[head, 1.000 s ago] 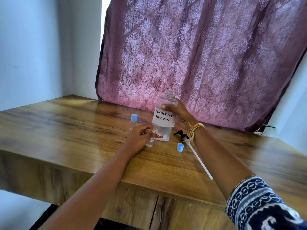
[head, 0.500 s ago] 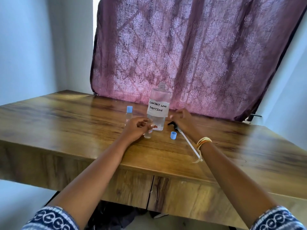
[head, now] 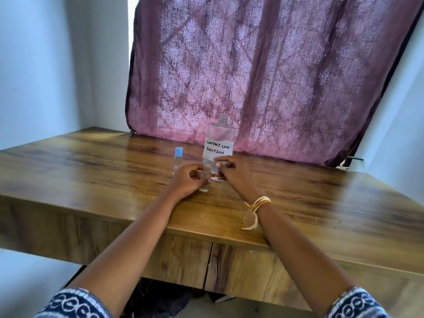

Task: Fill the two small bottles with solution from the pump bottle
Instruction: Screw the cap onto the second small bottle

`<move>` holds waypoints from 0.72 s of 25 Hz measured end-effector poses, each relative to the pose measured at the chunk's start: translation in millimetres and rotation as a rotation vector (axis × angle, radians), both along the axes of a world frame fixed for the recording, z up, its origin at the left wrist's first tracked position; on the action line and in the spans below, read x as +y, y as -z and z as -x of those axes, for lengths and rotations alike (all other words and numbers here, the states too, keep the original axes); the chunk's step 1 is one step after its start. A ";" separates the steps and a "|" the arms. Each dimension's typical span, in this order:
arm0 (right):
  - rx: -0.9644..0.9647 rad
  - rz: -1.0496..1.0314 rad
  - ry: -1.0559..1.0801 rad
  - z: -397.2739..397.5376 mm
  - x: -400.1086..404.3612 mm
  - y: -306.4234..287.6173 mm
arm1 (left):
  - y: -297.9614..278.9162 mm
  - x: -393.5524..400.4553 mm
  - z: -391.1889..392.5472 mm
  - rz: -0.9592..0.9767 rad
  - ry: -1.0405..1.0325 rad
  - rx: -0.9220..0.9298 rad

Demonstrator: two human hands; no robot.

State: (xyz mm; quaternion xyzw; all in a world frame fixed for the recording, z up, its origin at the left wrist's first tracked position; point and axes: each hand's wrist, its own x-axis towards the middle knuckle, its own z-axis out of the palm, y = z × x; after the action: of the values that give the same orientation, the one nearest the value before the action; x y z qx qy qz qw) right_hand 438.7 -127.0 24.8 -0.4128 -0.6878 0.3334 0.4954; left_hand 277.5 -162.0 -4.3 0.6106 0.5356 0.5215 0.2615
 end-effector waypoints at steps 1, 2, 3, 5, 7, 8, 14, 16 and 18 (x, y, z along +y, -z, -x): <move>0.102 0.000 -0.035 6.3 -2.2 -1.6 | -0.1 0.3 0.4 0.002 0.001 -0.009; 0.162 -0.004 -0.047 11.2 -4.4 -2.6 | 0.0 0.7 0.7 0.003 0.002 -0.013; 0.193 -0.009 -0.047 14.4 -5.7 -2.7 | 0.3 1.3 0.7 0.001 0.003 -0.011; 0.229 -0.014 -0.037 15.9 -6.0 -0.7 | 1.3 2.5 1.1 0.002 -0.007 0.006; 0.277 -0.023 -0.029 11.8 -6.7 2.5 | 1.8 2.3 1.4 0.010 -0.014 0.014; 0.302 -0.036 -0.025 9.5 -7.4 2.9 | 1.7 2.4 1.6 0.011 -0.011 0.010; 0.344 -0.125 -0.110 10.8 -13.1 0.9 | -0.8 -0.7 0.6 -0.008 0.010 0.016; 0.349 -0.138 -0.122 11.2 -12.6 0.4 | -0.1 0.6 1.0 0.013 0.015 0.015; 0.309 -0.139 -0.148 12.0 -11.9 1.8 | 0.9 1.0 1.3 0.024 0.020 0.011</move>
State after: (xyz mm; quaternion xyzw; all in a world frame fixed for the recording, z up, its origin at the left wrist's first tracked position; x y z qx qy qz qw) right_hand 426.8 -138.9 23.0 -0.2697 -0.6532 0.3802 0.5967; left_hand 276.2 -161.0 -5.2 0.6156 0.5371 0.5089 0.2713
